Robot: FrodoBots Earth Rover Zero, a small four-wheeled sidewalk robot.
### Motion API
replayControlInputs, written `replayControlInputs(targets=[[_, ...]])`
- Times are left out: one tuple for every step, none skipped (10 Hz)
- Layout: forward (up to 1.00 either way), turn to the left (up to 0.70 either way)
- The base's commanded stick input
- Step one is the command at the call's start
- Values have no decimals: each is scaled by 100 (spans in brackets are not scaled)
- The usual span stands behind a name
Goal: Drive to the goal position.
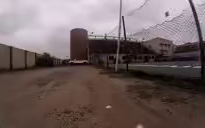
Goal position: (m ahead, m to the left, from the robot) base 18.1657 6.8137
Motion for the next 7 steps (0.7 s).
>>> replayControlInputs(targets=[[70,0],[70,0],[70,0],[70,0],[70,0],[70,0],[70,0]])
